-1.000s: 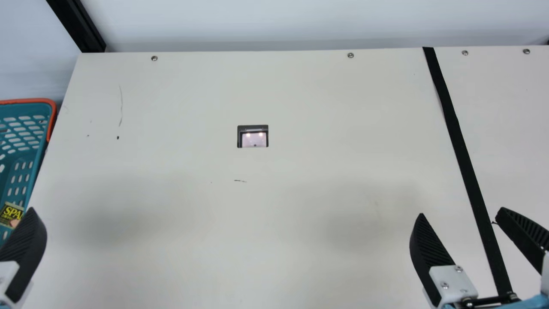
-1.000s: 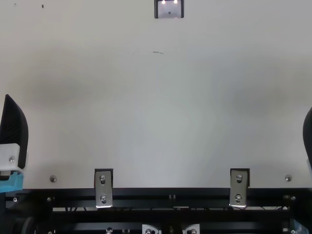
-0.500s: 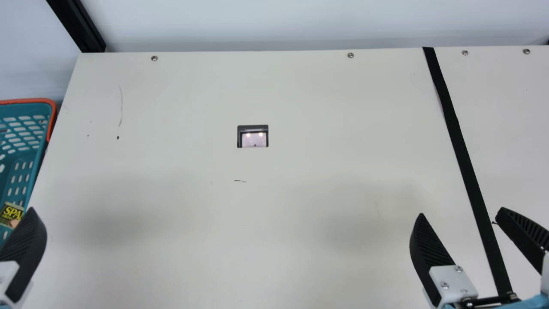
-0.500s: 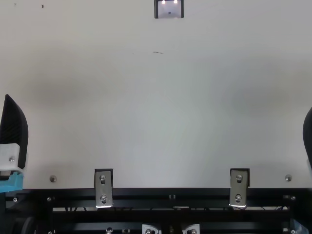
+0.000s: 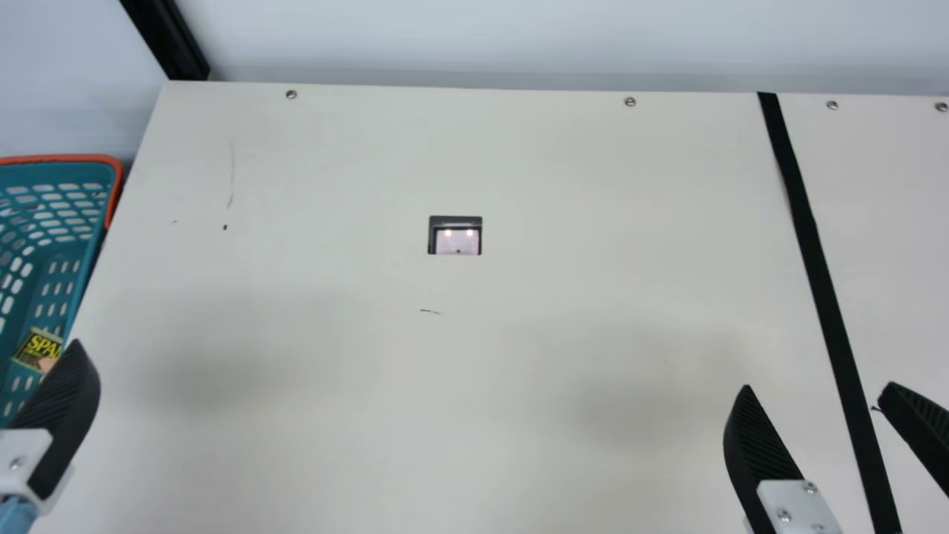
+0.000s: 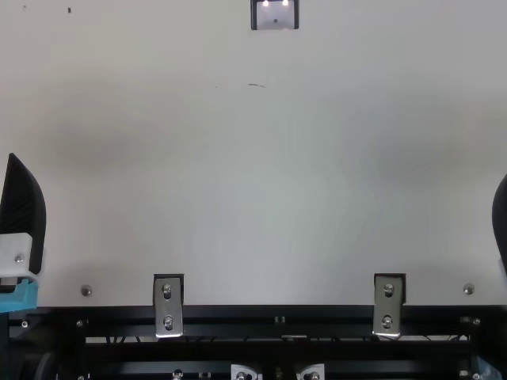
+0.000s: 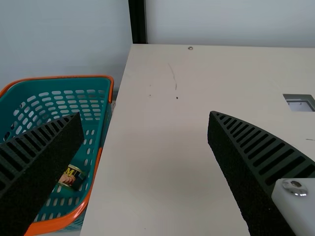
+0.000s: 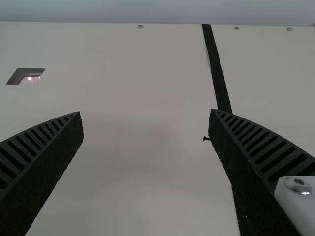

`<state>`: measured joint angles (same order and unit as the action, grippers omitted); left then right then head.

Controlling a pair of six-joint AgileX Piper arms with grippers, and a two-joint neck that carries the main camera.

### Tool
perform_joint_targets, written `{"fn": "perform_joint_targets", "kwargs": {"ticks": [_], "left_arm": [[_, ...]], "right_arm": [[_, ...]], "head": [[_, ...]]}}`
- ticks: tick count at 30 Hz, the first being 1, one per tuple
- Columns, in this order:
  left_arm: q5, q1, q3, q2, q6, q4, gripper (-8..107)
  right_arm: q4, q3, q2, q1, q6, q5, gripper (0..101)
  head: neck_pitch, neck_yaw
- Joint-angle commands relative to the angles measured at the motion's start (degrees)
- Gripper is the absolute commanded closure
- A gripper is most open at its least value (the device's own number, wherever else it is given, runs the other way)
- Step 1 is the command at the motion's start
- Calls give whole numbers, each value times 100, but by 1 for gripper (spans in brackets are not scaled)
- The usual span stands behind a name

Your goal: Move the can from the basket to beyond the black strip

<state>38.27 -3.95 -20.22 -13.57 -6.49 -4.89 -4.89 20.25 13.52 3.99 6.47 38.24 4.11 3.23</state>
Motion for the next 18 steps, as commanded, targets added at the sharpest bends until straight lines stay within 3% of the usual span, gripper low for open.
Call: {"fn": "perform_joint_targets", "kwargs": {"ticks": [1,18], "left_arm": [[0,0,0,0,0,0,9],[0,0,0,0,0,0,9]], "right_arm": [[0,0,0,0,0,0,0],[0,0,0,0,0,0,0]], "head": [[29,249],[262,1797]]}}
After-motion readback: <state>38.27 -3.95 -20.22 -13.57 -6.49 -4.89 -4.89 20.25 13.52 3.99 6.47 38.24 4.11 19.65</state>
